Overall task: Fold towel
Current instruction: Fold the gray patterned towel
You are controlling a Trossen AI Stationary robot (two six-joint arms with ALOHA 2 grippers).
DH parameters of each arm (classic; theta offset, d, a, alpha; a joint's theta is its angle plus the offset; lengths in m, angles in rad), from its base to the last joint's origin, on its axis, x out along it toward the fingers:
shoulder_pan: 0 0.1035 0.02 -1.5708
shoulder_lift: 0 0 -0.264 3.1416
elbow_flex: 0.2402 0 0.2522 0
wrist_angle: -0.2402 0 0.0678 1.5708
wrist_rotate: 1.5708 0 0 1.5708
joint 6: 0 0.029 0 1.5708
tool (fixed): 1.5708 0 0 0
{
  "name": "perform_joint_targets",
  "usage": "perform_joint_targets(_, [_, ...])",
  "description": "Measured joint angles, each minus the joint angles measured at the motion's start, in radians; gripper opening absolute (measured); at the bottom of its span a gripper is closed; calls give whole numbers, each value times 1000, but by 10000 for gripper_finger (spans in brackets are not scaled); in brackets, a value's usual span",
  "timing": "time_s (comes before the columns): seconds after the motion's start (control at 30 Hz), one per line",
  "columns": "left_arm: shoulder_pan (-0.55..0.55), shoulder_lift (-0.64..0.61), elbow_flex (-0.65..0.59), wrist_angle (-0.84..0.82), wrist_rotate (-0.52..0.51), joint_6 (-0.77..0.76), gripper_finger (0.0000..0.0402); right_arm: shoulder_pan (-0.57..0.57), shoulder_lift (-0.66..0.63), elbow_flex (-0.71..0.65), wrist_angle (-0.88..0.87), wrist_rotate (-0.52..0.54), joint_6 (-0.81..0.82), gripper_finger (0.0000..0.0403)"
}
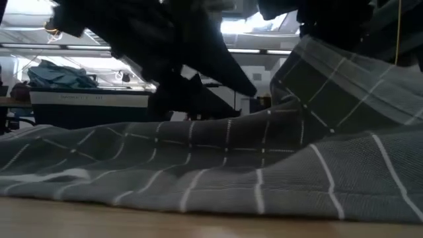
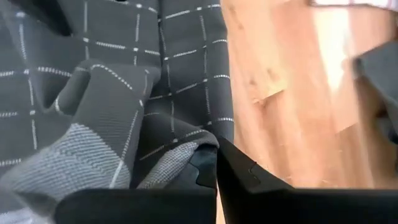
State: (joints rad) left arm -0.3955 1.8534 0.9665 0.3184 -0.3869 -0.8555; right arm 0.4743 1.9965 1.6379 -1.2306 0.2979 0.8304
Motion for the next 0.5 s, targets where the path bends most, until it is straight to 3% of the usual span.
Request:
perform_joint_targets(0.17, [80, 0, 0, -26, 56, 6, 177, -26, 0, 0, -1, -85, -49, 5])
perform_joint_targets(0.5, [174, 0, 0, -32, 400, 218, 177, -56, 0, 0, 1, -152, -70, 81])
